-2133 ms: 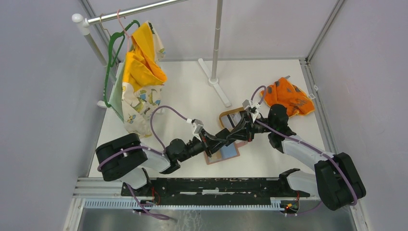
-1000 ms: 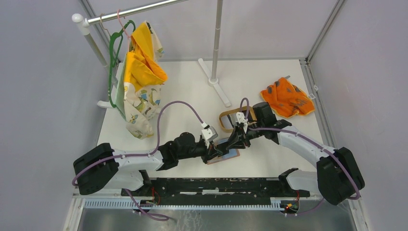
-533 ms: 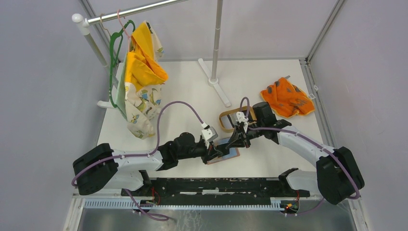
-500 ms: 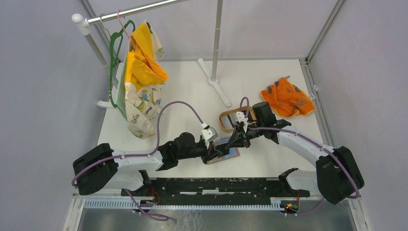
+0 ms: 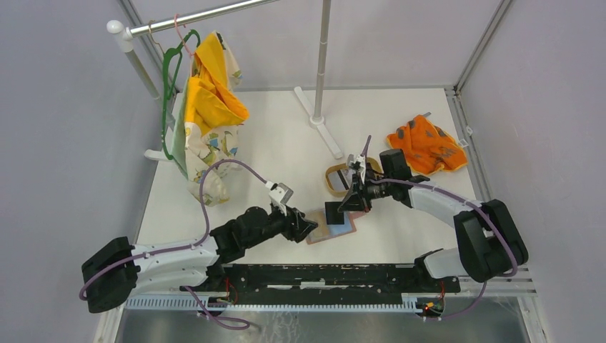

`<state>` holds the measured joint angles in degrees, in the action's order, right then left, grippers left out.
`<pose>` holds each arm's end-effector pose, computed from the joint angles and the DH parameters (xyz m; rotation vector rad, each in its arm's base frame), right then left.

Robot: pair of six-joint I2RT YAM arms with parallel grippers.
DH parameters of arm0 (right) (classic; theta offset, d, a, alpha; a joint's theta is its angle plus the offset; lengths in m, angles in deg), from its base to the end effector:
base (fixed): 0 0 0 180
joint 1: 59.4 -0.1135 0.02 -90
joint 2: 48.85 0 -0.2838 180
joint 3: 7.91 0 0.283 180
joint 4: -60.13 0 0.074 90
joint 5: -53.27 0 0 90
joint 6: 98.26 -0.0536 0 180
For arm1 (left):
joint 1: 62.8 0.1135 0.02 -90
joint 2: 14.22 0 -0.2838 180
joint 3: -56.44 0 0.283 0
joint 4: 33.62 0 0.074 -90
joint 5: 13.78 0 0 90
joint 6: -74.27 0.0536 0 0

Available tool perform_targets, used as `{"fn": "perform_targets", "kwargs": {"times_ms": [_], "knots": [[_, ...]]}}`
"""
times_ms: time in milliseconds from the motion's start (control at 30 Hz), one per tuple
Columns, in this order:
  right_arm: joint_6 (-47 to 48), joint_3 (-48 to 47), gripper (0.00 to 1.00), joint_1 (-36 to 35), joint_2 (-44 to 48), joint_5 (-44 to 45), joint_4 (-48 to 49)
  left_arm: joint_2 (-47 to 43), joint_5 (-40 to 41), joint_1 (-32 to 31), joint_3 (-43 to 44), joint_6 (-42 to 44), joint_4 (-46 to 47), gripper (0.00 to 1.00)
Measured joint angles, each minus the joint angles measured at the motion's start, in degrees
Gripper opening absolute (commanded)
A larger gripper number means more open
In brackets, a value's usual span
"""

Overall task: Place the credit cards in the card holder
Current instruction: Insert the credit card into the card holder.

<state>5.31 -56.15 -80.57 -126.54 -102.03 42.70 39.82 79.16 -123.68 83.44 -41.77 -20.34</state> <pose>0.2359 0.1436 0.1813 -1.1368 1.8494 1.4006 0.1140 -0.1990 0.1842 0.5419 1.8572 -1.0080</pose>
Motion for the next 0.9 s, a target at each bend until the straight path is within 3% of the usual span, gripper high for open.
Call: {"fn": "perform_targets", "kwargs": {"times_ms": [167, 433, 900], "knots": [[-8.55, 2.89, 0.00, -0.04, -3.96, 2.01, 5.35, 0.52, 6.64, 0.00, -1.44, -7.65, -4.55, 0.55], [-19.63, 5.90, 0.00, -0.04, -6.08, 6.82, 12.81, 5.57, 12.87, 0.00, -1.44, -15.47, -8.83, 0.57], [-23.85, 5.92, 0.00, 0.46, -9.05, 11.69, 14.78, 17.00, 15.21, -1.77, 3.17, -18.67, -10.23, 0.57]]}}
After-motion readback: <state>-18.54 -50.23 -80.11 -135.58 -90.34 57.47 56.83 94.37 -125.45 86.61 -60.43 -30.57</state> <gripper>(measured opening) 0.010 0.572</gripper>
